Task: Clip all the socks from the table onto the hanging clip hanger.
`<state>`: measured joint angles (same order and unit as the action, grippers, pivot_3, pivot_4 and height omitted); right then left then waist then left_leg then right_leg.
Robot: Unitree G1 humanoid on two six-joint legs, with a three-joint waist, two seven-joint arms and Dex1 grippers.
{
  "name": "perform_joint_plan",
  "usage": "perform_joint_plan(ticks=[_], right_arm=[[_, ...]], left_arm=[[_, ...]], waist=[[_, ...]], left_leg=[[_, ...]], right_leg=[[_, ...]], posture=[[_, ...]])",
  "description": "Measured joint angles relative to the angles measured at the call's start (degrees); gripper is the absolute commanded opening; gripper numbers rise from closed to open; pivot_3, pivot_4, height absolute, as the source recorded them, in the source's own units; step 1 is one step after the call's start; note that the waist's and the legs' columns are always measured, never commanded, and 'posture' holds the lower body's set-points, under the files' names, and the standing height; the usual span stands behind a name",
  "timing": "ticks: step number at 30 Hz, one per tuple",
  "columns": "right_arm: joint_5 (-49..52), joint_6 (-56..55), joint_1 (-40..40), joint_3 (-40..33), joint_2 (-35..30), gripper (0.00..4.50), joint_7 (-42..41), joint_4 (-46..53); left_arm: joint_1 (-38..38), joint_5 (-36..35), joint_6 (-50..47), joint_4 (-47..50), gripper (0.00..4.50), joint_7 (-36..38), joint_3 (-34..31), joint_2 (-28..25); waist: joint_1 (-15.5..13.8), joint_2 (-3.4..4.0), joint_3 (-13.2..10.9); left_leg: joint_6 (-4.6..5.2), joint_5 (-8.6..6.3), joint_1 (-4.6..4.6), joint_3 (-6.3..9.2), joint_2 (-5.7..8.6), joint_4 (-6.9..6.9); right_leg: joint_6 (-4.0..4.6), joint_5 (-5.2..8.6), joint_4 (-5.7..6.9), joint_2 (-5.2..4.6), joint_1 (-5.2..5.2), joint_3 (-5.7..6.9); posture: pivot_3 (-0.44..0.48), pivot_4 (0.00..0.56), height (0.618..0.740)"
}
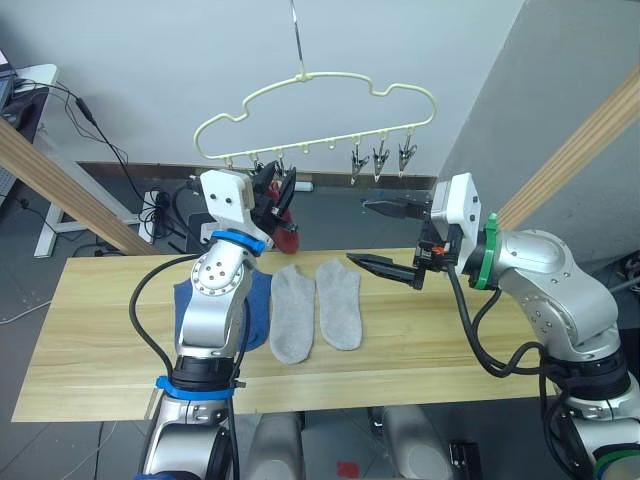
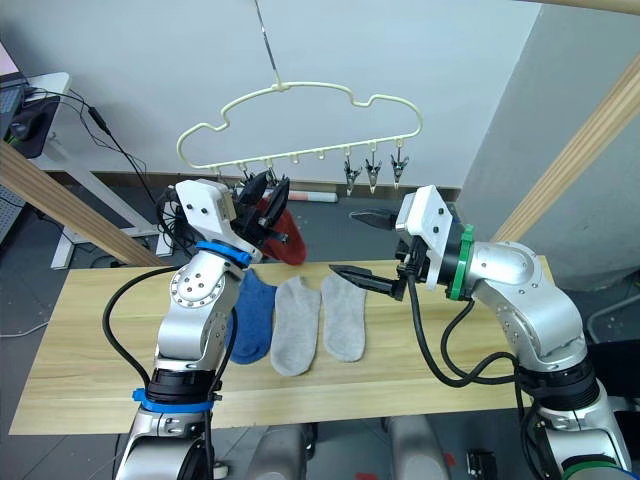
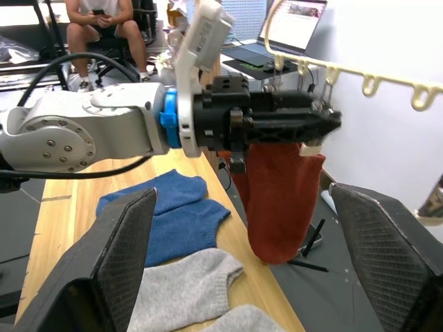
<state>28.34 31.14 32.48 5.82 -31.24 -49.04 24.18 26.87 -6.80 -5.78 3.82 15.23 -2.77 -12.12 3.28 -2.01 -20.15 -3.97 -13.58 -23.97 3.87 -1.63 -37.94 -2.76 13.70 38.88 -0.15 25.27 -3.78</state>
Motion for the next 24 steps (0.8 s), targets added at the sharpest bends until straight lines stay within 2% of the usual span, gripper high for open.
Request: perform_joint_plan(ticks=[18, 24], right_arm=[[0.0, 0.6, 2.6, 0.0, 0.7, 4.18, -1.0, -1.5], [0.0, 0.7, 2.7, 0.0, 0.7, 4.18, -1.0, -1.5]], left_arm=[[1.0, 0.0, 0.0, -1.2, 1.49, -0.9, 0.0, 1.1], [1.0, 0.0, 0.0, -1.3, 0.29, -1.0, 0.0, 1.4]], waist=[[0.0, 0.00, 0.0], [0.0, 0.00, 0.0]], left_leg=[[0.00, 0.00, -0.01, 0.01, 0.01, 0.00], [0.00, 0.00, -0.01, 0.01, 0.01, 0.00]], right_leg=[[0.05, -0.03, -0.01, -0.02, 0.00, 0.01], [0.04, -0.03, 0.00, -0.01, 0.00, 0.01]], posture=[[-0.081, 0.299, 0.735], [-0.081, 0.299, 0.735]])
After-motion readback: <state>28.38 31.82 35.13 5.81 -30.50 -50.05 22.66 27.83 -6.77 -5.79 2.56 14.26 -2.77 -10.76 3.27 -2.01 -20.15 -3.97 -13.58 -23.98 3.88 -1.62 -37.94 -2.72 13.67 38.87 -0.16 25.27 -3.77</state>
